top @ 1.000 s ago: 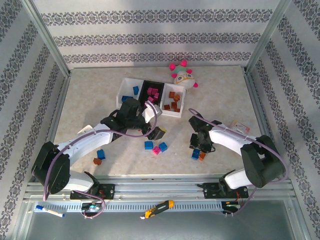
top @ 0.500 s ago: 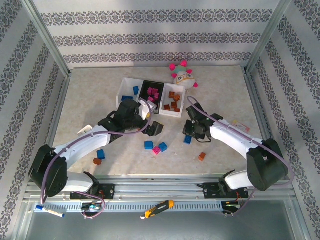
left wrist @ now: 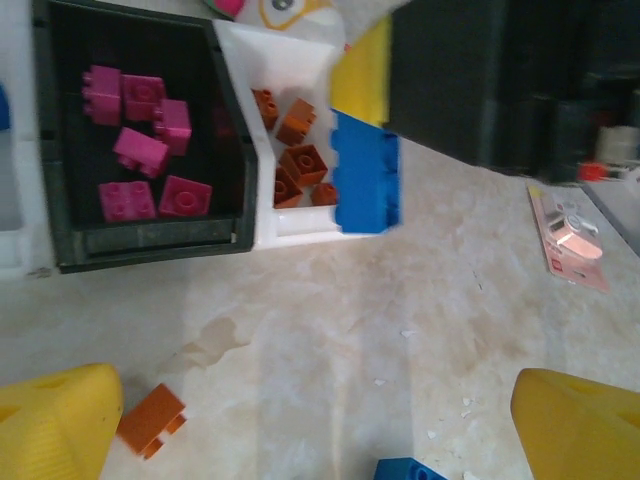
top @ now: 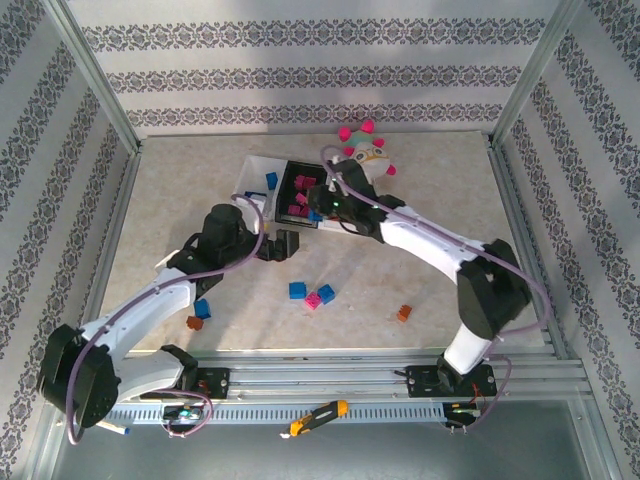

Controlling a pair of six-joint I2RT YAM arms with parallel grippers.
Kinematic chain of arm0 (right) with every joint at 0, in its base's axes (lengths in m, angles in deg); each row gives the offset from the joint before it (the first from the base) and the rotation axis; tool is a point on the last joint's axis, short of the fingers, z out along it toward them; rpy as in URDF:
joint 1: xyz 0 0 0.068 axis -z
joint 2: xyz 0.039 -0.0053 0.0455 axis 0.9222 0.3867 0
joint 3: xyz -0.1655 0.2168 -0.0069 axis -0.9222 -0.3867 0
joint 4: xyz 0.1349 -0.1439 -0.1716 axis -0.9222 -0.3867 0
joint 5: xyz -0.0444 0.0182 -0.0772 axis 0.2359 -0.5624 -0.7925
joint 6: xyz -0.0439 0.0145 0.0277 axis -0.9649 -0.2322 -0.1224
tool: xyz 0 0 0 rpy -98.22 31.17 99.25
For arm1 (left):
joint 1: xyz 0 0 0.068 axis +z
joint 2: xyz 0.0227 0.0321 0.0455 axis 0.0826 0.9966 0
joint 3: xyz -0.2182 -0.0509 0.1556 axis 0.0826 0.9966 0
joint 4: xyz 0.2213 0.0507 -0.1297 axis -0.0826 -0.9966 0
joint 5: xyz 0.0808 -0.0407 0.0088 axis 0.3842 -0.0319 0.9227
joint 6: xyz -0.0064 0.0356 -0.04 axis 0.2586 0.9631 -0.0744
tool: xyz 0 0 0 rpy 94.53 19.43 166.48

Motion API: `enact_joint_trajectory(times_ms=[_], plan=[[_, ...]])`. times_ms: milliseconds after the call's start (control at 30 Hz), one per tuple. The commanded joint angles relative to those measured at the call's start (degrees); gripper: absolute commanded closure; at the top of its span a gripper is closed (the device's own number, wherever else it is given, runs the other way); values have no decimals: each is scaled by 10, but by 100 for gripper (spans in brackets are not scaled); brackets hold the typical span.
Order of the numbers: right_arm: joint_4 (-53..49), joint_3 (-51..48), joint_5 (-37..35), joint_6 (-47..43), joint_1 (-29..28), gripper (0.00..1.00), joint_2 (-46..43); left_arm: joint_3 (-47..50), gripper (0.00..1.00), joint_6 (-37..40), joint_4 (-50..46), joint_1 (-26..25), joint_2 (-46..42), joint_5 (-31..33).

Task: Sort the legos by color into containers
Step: Place the lego in the container.

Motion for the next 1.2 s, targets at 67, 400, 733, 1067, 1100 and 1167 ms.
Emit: enact_joint_trajectory(times_ms=[67, 400, 733, 1067, 1100, 1167], plan=[[104, 102, -24, -47, -27, 82, 101, 26, 1, -19, -24, 21, -70, 47], [126, 284, -23, -52, -31, 80, 273, 57, 1, -23, -92, 29, -156, 95], [67, 472, 12, -76, -25, 72, 392, 68, 1, -29, -125, 33, -194, 121], [43, 494, 30, -95, -15, 38, 360, 21, 1, -73, -243, 45, -157, 179], [48, 474, 34, -97, -13, 35, 344, 18, 1, -87, -260, 48, -155, 192], [57, 428, 42, -103, -10, 30, 311, 13, 1, -111, -296, 54, -151, 215]])
